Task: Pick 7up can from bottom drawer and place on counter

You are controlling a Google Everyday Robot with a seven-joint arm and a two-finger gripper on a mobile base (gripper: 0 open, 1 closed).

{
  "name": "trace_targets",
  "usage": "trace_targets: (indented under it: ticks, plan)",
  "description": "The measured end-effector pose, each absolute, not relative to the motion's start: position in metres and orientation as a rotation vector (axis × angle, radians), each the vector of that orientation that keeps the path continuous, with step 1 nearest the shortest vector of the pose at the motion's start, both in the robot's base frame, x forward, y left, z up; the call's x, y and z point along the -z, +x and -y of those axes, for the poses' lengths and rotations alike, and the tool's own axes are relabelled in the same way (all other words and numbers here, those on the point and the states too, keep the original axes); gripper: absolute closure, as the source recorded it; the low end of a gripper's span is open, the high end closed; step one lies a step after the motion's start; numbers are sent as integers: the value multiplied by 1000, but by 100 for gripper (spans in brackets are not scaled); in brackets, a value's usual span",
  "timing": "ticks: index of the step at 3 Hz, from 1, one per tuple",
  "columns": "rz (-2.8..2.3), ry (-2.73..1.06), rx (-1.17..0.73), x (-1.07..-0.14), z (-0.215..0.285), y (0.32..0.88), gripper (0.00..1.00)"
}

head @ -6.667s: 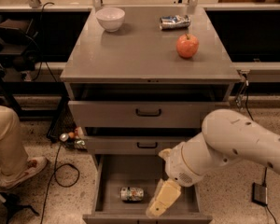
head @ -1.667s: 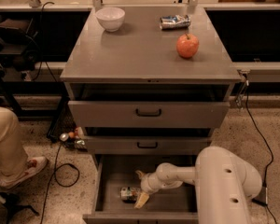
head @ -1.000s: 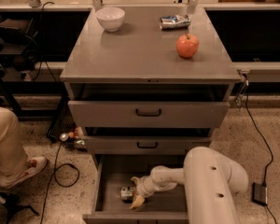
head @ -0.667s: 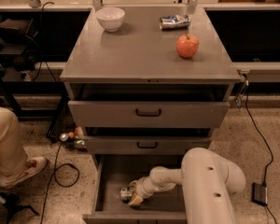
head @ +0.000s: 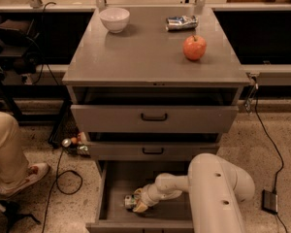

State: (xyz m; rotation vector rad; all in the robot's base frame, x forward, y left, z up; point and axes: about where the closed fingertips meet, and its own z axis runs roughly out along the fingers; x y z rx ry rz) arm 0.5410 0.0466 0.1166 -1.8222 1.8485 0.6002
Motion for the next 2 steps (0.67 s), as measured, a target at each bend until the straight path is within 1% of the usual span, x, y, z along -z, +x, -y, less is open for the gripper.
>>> trace_targets:
  ticks: [1,2]
  plan:
    - [-1848,-1822,-600,-118,-47,541,100]
    - [-1800,-1767,-595,-173,-18,532,100]
